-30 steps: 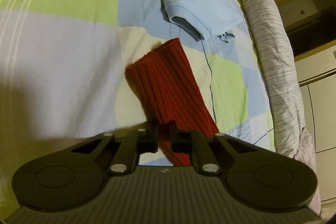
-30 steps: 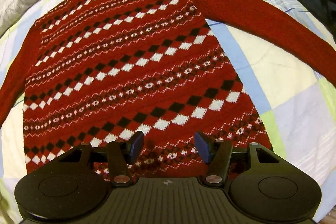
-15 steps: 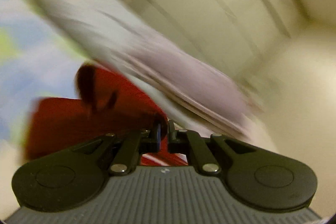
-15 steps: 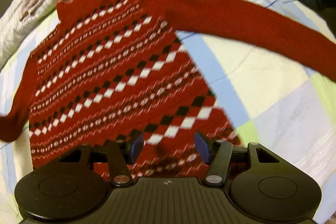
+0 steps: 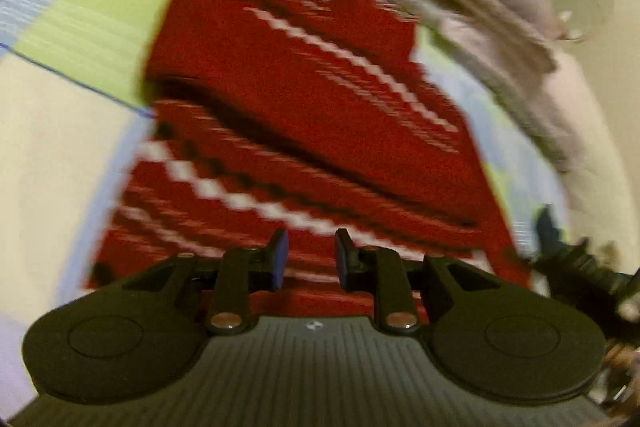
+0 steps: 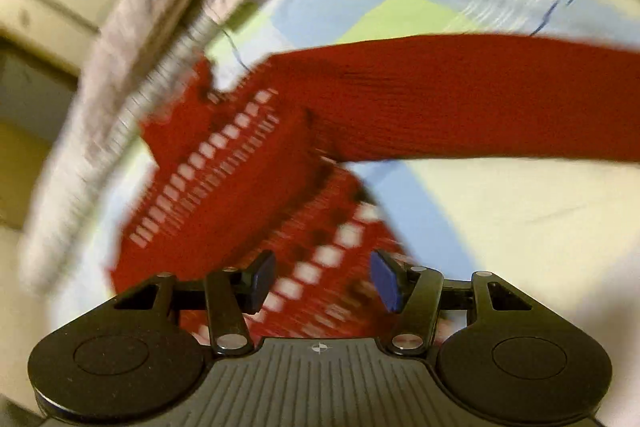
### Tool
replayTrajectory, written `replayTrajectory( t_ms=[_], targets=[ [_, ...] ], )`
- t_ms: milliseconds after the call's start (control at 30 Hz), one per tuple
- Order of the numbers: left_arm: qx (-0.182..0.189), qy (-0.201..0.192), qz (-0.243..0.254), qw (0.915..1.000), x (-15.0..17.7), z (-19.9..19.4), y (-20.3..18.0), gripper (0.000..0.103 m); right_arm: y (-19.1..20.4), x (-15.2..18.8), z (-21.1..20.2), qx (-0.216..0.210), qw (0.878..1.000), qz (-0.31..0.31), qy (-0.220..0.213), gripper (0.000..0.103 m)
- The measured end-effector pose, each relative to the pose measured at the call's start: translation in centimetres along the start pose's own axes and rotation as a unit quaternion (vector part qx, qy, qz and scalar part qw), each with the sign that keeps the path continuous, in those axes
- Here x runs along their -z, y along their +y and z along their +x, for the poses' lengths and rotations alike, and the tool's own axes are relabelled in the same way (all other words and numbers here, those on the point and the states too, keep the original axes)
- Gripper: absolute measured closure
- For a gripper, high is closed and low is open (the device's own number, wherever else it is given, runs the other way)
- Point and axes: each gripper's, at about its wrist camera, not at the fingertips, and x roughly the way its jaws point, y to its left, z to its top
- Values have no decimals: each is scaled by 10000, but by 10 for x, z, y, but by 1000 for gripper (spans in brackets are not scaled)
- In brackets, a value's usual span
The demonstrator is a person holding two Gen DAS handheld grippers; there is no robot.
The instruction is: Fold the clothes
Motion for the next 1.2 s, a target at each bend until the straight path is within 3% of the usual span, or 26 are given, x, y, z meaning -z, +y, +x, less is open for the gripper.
replayTrajectory(
  t_ms=[100, 267, 300, 333, 433, 533, 567, 733, 833, 967, 1067, 1133, 1200],
  targets=[
    [-230, -36, -28, 9997, -6, 6, 13, 84, -6, -15, 25, -456, 9972, 581, -91, 46],
    [-404, -54, -49, 9992, -14, 19, 23, 84, -21, -30, 66, -432, 9911, 1256, -101, 47],
    [-443, -35, -53, 9990, -15, 22, 25, 84, -22, -31, 71, -375, 9909, 1288, -120, 65],
    [-473, -21, -54, 9989, -16, 25, 26, 84, -23, -33, 77, -319, 9908, 1309, -134, 95],
    [-472, -54, 5, 9989, -21, 32, 26, 84, -12, -45, 75, -298, 9950, 875, -378, 100],
    [-494, -73, 96, 9987, -24, 36, 26, 84, 15, -51, 50, -604, 9913, -248, -1143, 101],
    [-512, -60, 113, 9986, -24, 37, 26, 84, 19, -51, 46, -505, 9909, -382, -1184, 101],
    [-580, -63, 229, 9980, -26, 33, 21, 85, -6, -50, 67, 585, 9960, -264, -614, 99],
    [-729, -124, 380, 9965, -37, 36, 16, 85, -4, -51, 55, 720, 9937, -301, -800, 82],
    [-968, -208, 576, 9934, -54, 44, 10, 84, 12, -49, 44, 374, 9894, -889, -1081, 82],
    [-1146, -271, 723, 9904, -68, 50, 6, 75, 1, -52, 66, 382, 9943, -833, -535, 82],
    [-1265, -313, 821, 9881, -77, 54, 3, 77, -14, -52, 74, 499, 9966, -623, -189, 80],
    [-1357, -362, 932, 9857, -84, 55, -2, 80, -34, -47, 44, 425, 9981, -229, -373, 78]
  ],
)
